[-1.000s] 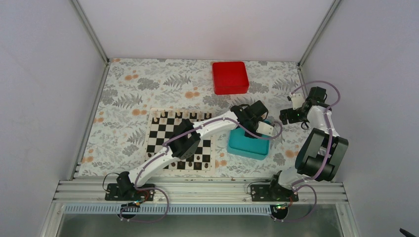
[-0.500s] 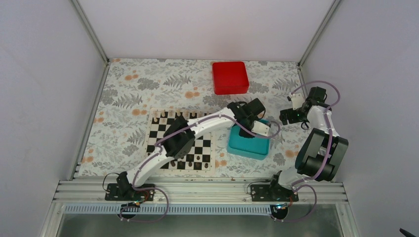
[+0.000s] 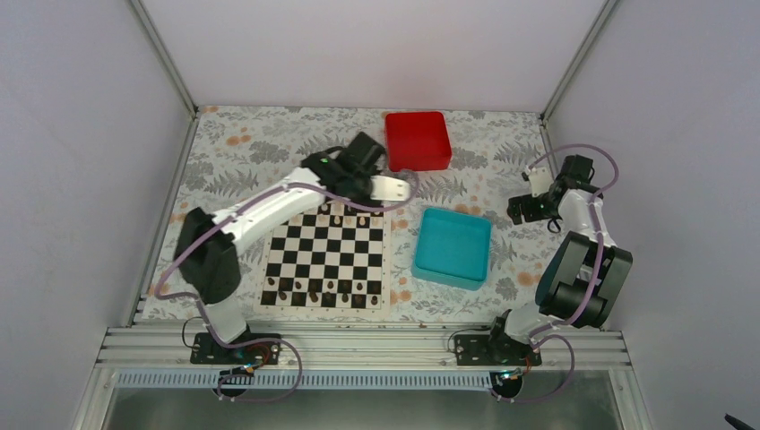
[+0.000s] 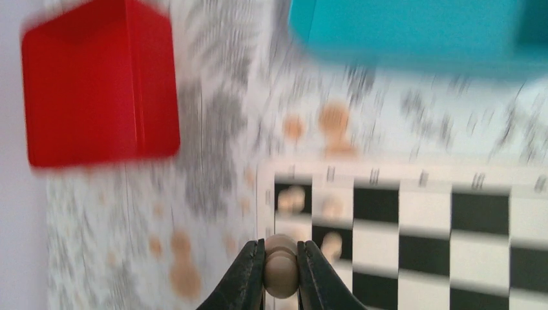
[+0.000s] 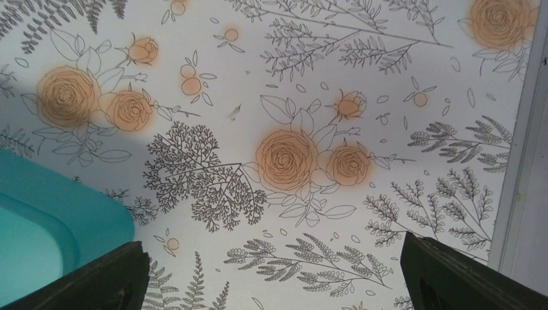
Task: Set up the chess pieces on the board
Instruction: Place the chess piece on the chessboard.
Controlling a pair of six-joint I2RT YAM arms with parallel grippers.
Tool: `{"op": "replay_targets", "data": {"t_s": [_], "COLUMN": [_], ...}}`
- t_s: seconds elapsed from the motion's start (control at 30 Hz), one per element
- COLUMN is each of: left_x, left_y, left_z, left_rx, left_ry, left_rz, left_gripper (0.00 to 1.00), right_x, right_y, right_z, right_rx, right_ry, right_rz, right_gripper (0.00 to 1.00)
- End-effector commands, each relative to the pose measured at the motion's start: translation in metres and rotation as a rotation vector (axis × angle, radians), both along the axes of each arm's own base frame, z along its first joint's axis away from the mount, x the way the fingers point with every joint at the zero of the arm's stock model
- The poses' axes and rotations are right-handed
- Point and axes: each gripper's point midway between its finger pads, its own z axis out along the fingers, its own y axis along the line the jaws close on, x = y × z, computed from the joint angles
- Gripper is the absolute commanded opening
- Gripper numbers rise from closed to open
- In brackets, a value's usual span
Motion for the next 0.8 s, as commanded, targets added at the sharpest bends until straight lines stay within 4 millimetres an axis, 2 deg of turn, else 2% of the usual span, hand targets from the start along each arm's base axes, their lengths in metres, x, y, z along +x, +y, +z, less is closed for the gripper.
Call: {"op": "replay_targets", "data": {"t_s": [0.0,0.17,0.3,0.43,0.77], "left_x": [0.030,0.042,0.046,0.047,0.038], "left_y": [0.087,0.154,0.188,0.203,0.213], "left_z": [-0.027,-0.057,-0.081,-0.096,-0.132], "left_rx": [0.068,0.065,0.066,0.069,0.118], "left_ry": [-0.019,0.016,0.045,0.066,0.161], "left_rz": [0.176,0.306,0.370,0.396,0.393], "left_gripper": [0.13,0.13,0.13,0.13,0.13], "right_x": [0.011,0.014,0.014,0.013,0.008], "right_y": [-0.001,0.002,0.004,0.005,0.004], "right_z": [0.013,0.014,0.014,0.014,0.008], "right_rx": [0.028,0.038,0.037,0.036,0.025], "right_ry": [-0.040,-0.031,-0.028,-0.020,-0.001], "right_rz": [0.006,0.007,0.009,0.006,0.003], "right_gripper": [1.00,1.00,1.00,1.00,1.00]}}
